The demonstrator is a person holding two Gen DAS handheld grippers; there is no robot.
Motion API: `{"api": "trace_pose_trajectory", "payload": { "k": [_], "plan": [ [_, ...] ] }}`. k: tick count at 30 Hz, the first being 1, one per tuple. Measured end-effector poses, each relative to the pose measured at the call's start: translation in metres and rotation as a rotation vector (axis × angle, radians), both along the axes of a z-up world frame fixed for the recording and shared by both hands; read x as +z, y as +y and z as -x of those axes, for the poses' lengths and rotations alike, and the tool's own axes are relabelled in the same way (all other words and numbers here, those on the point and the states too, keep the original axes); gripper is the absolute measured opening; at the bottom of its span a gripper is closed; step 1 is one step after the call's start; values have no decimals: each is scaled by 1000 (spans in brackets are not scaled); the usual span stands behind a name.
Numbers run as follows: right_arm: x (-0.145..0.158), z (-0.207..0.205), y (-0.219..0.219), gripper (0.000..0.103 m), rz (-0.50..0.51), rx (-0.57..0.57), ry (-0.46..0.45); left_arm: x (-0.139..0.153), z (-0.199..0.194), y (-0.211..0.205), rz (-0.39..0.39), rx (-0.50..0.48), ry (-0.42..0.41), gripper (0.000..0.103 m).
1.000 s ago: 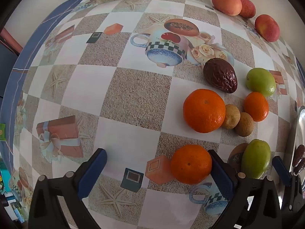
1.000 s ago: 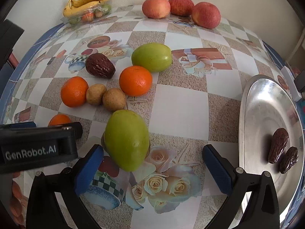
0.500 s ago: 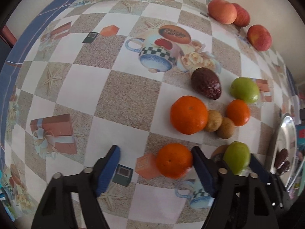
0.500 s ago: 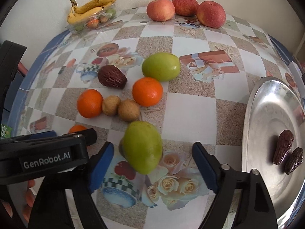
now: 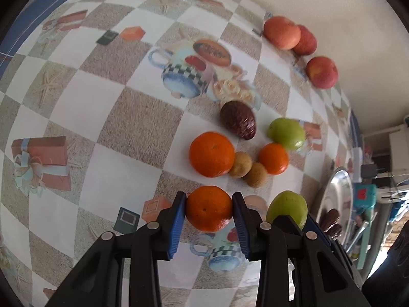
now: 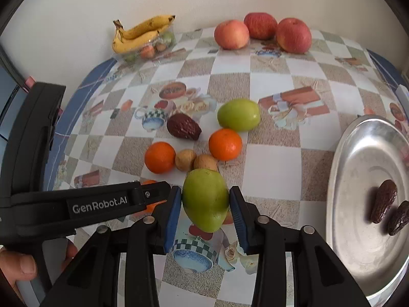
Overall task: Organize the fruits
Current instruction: 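Grasp the green mango with the right tool while the left tool grasps an orange, then carry mango and orange over the steel bowl and open both tools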
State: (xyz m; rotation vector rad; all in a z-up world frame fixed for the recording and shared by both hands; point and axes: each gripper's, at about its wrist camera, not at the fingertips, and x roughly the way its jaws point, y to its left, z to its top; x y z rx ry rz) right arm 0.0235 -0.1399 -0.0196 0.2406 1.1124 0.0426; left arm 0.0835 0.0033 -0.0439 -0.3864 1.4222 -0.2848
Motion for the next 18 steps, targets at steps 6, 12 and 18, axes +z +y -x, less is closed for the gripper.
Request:
{"api": "trace_pose_trajectory", "payload": {
  "k": [6, 12, 18],
  "plan": [
    [23, 5, -10, 40, -4, -35, -64, 28, 1, 0, 40, -5, -82, 39],
    [31, 10, -30, 40, 12, -112, -60, 39, 6, -19, 39, -39, -126, 39],
    [34, 17, -62, 40, 29, -216, -53, 45, 14, -53, 45, -129, -152, 39]
  ]
}}
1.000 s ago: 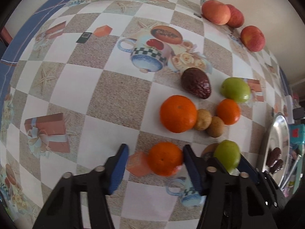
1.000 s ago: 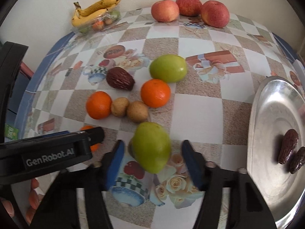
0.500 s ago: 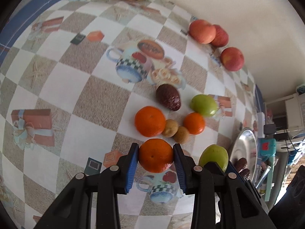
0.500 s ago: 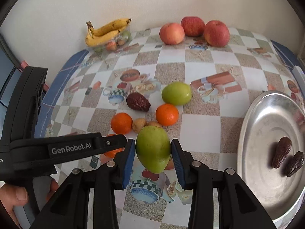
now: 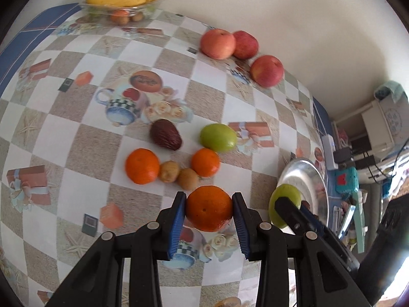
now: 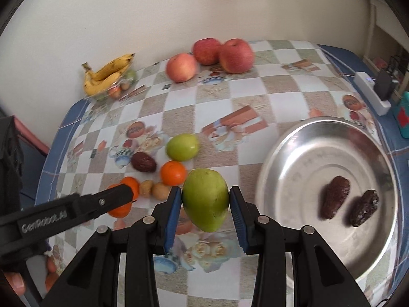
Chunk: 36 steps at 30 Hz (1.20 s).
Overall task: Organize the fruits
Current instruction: 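Carry mango and orange over the steel bowl and open both tools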
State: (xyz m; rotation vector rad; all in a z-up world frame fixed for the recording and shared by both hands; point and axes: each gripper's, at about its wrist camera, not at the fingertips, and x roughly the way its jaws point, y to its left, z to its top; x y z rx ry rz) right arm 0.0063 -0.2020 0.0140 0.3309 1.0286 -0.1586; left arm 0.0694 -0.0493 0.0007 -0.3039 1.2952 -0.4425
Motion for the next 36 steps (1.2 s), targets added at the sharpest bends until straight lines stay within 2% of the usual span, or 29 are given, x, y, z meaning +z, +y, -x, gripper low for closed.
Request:
{"api": "trace_pose_trajectory", "payload": {
  "k": [8, 19, 25, 28, 32, 36],
  "plan": [
    [-2, 17, -57, 40, 7, -186, 38, -7, 13, -37, -15, -99, -13, 39],
    [0, 52, -123, 40, 12, -399, 38, 3, 32, -90, 29, -211, -132, 39],
    [0, 58, -134, 41, -2, -424, 36, 8, 45, -120, 53, -281, -198, 39],
    [0, 57, -135, 41, 2, -424, 39, 9, 50, -129, 40, -318, -223, 40],
    [-3, 55, -133, 41, 13, -417, 57, 8, 53, -133, 10, -337, -235, 41],
    [-3, 54, -132, 41, 17, -408, 59, 9, 53, -131, 21, -336, -240, 41]
  ]
}}
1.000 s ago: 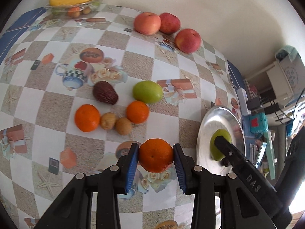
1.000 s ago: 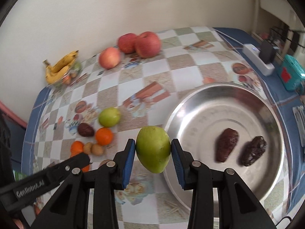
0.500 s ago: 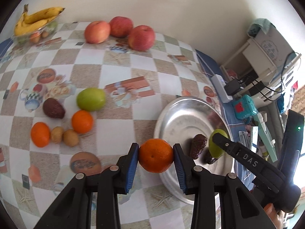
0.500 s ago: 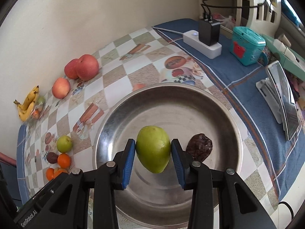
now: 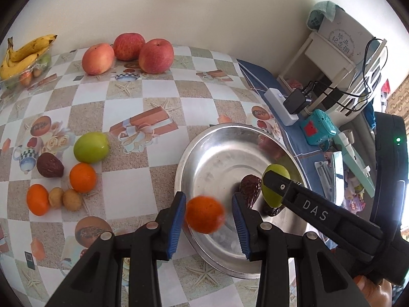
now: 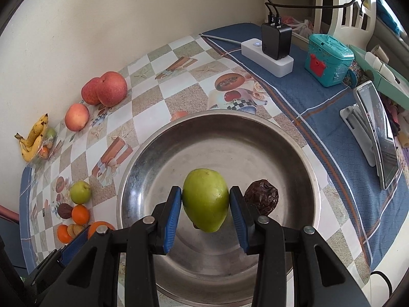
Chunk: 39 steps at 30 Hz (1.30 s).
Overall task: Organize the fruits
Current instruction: 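Carry mango and orange over the steel bowl and open both tools, then withdraw both tools from the bowl toward the remaining fruit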
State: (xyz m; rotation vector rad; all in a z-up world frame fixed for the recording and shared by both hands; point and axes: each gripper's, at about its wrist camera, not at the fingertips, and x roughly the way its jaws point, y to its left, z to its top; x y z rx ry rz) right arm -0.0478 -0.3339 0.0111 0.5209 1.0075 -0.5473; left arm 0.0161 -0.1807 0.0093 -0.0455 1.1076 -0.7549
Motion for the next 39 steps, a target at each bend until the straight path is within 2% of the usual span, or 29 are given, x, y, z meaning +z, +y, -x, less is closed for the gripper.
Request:
{"api": "trace_pose_trajectory", "payload": {
  "k": [6, 9, 12, 13, 14, 16, 19, 22, 28, 33, 39],
  "plan": [
    [3, 0, 1, 41, 14, 3, -13, -1, 1, -1, -13, -10, -4, 41],
    [6, 0, 1, 50, 37, -2, -20, -3, -1, 0, -42, 6, -14, 45],
    [5, 0, 1, 56, 42, 0, -16, -5, -4, 3, -75, 36, -25, 55],
    [4, 0, 2, 57, 43, 2, -15, -7, -6, 5, -92, 50, -20, 65],
    [4, -1, 2, 58, 41, 5, -15, -9, -8, 7, -104, 62, -16, 69],
    [4, -1, 3, 70, 44, 10, -17, -12, -11, 11, -131, 86, -13, 71],
    [5, -2, 5, 84, 72, 17, -16, -16, -18, 18, -181, 130, -27, 88],
    [4, -3, 6, 92, 82, 26, -5, -18, -24, 26, -212, 174, -42, 103],
    [2, -4, 8, 94, 106, 39, 16, -19, -39, 49, -280, 272, -76, 103],
    [2, -8, 14, 94, 115, 60, 19, -22, -54, 76, -389, 361, -96, 103],
    [1, -20, 38, 94, 126, 144, 24, -19, -68, 116, -452, 470, -93, 103]
  ]
}}
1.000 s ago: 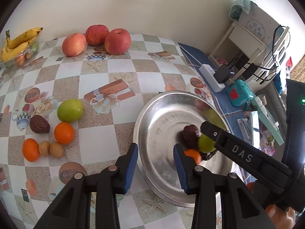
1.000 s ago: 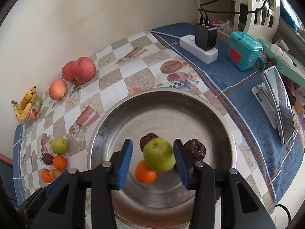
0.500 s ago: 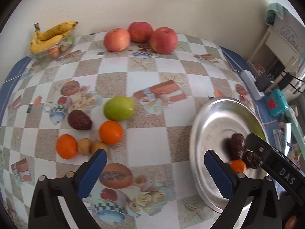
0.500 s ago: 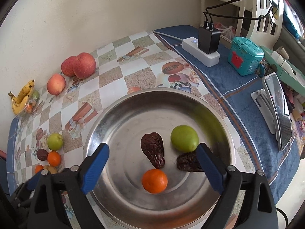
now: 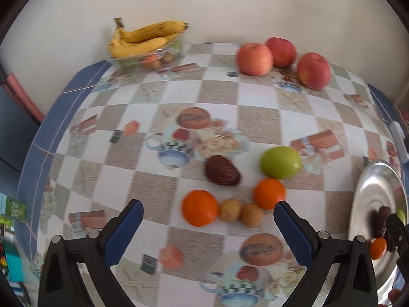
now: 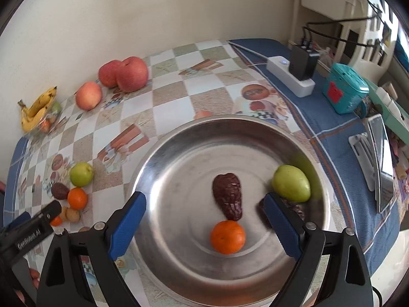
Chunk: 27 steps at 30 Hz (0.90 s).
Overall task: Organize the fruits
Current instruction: 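Withdraw both tools from the bowl toward the remaining fruit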
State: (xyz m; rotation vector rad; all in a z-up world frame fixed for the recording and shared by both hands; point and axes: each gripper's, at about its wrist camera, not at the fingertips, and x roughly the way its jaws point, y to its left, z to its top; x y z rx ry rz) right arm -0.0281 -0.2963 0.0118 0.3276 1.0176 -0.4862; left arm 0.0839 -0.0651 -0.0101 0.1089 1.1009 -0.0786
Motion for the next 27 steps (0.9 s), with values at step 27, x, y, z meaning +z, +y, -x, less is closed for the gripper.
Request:
{"api": "trace_pose_trajectory", "payload": {
  "k": [27],
  "plan": [
    [-4, -38, 112, 94, -111, 330, -41, 18, -17, 78, 56, 114, -58, 103]
  ]
}}
